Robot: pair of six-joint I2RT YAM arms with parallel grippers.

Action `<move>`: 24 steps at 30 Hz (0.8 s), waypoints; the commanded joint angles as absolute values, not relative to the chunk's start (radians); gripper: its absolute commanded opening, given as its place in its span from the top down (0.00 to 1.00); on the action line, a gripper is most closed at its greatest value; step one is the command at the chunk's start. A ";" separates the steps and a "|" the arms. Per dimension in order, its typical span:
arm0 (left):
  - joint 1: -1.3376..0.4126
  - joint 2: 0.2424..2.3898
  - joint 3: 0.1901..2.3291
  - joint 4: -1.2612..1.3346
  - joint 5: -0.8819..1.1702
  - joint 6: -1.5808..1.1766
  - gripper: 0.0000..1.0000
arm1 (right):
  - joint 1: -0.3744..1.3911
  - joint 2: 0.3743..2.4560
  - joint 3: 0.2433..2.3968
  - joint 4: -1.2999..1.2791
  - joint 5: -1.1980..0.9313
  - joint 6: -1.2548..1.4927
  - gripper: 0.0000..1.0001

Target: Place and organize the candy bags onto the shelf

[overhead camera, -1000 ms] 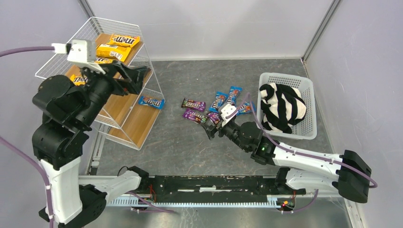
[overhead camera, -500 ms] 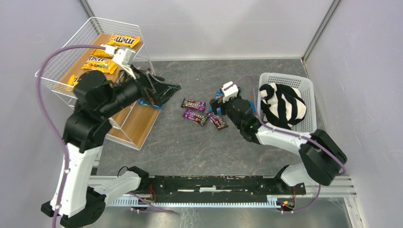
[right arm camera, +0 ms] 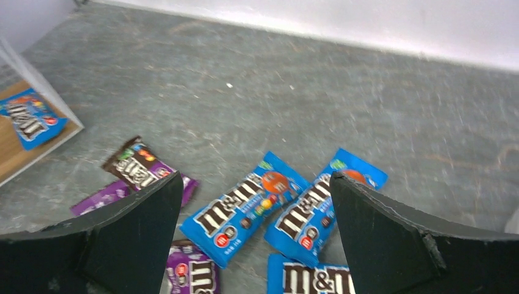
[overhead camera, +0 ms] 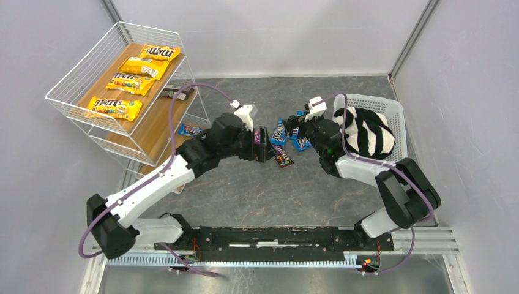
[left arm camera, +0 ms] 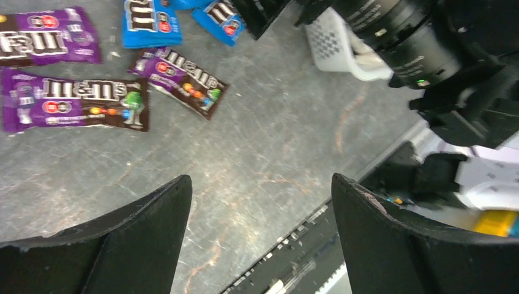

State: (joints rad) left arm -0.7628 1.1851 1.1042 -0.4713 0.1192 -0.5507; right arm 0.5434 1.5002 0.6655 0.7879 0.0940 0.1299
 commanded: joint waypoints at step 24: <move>-0.898 1.786 1.318 -0.483 -0.568 -0.436 0.32 | 0.445 1.612 0.730 0.657 0.019 0.206 0.08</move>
